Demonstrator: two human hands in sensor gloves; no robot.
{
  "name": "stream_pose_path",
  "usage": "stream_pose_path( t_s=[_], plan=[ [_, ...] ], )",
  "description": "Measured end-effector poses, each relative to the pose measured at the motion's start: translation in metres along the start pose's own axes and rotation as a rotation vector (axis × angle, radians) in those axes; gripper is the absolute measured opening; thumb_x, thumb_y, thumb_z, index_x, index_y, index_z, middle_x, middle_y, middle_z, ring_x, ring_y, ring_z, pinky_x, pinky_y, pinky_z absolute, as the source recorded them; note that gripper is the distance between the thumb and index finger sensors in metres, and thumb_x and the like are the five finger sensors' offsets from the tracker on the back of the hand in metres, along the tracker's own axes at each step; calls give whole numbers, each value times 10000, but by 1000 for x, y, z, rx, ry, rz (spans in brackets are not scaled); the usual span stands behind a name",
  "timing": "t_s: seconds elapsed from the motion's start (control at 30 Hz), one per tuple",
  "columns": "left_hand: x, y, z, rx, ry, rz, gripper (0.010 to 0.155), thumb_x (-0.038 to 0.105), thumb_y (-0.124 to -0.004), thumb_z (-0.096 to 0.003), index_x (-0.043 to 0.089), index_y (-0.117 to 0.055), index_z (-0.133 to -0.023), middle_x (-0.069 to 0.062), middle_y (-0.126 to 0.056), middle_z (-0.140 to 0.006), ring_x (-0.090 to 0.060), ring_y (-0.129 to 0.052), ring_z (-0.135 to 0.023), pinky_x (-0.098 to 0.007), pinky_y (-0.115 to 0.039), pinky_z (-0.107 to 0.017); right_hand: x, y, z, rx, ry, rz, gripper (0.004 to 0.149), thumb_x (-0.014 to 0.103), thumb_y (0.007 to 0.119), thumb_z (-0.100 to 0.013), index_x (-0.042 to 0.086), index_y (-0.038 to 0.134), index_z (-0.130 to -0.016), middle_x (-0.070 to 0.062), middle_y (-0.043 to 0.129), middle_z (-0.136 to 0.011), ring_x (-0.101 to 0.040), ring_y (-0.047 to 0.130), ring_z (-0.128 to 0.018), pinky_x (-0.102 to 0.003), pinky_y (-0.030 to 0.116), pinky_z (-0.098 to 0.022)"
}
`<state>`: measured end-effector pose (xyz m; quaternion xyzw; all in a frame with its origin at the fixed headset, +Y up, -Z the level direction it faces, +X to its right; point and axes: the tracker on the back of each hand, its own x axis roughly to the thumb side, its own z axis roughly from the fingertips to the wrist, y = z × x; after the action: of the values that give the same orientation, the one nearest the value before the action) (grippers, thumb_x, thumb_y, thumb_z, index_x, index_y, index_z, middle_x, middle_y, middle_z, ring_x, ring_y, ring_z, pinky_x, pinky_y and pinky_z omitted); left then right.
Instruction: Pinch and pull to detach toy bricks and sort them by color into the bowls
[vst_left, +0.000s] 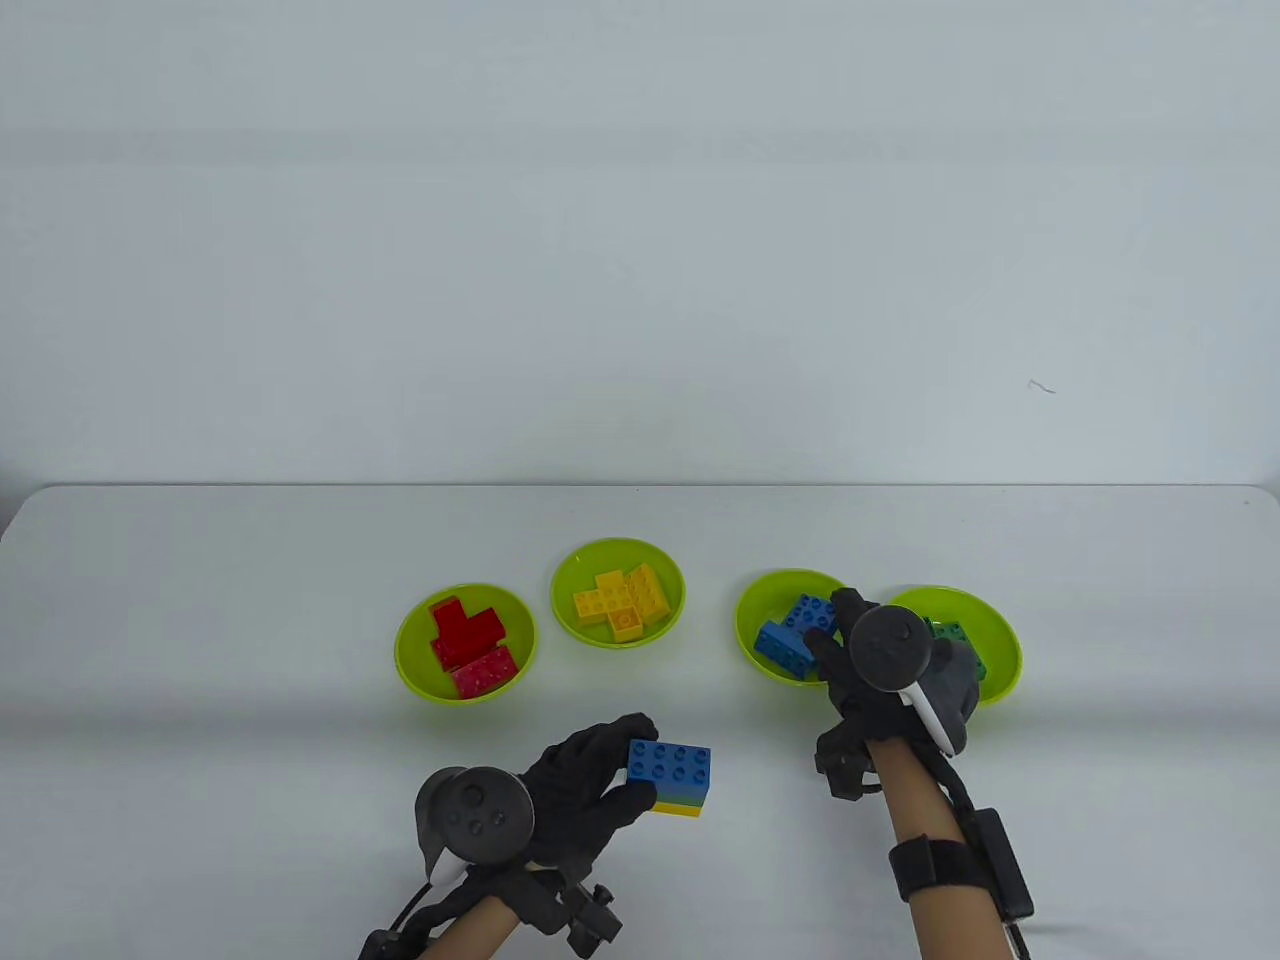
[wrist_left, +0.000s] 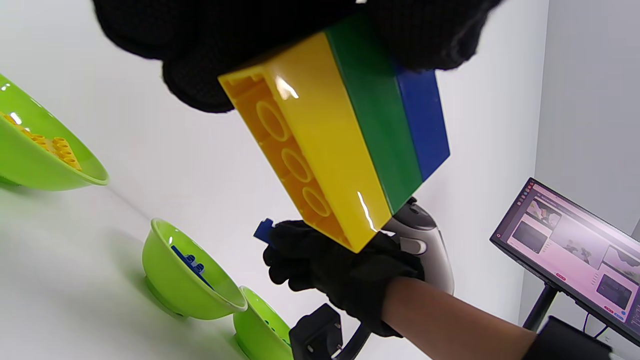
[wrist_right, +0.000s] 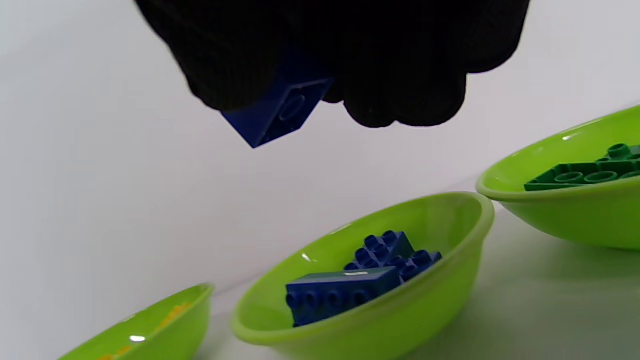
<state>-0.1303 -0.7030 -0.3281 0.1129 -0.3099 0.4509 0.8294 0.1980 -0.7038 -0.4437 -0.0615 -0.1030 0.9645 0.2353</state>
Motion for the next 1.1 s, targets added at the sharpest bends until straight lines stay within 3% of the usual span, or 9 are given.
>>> stream_pose_path(
  t_s=[0.27, 0.57, 0.77, 0.9, 1.1],
  plan=[
    [-5, 4, 0, 16, 20, 10, 676, 406, -716, -461, -6, -648, -992, -262, -805, -898, -431, -842, -795, -557, -671, -613, -3, 16, -27, 18, 99, 146, 601, 358, 776, -521, 65, 648, -1031, -210, 770, -978, -408, 816, -848, -544, 598, -708],
    [-5, 6, 0, 17, 27, 21, 675, 408, -716, -462, -7, -651, -991, -262, -808, -895, -429, -845, -792, -554, -673, -613, -5, 13, -26, -31, 99, 126, 676, 401, 766, -524, 51, 573, -1070, -236, 687, -1041, -440, 754, -907, -556, 559, -726],
    [-4, 4, 1, 8, 26, 34, 676, 407, -715, -462, -8, -650, -991, -262, -808, -895, -429, -845, -792, -555, -673, -612, 11, -14, 9, -10, -112, -112, 735, 430, 761, -523, -8, 548, -1074, -298, 650, -1049, -505, 714, -910, -594, 528, -714],
    [-3, 2, 1, 7, 24, 36, 676, 406, -715, -462, -9, -649, -992, -264, -807, -895, -431, -844, -792, -555, -674, -611, 33, -36, 50, 64, -299, -302, 768, 461, 751, -527, -24, 532, -1081, -311, 630, -1062, -521, 690, -923, -605, 508, -718],
    [0, 0, 2, 3, 15, 42, 676, 406, -714, -463, -9, -647, -993, -264, -807, -896, -432, -844, -792, -556, -673, -612, 59, -41, 105, 188, -487, -493, 784, 488, 749, -526, -24, 545, -1084, -313, 645, -1054, -521, 697, -916, -610, 508, -718]
  ],
)
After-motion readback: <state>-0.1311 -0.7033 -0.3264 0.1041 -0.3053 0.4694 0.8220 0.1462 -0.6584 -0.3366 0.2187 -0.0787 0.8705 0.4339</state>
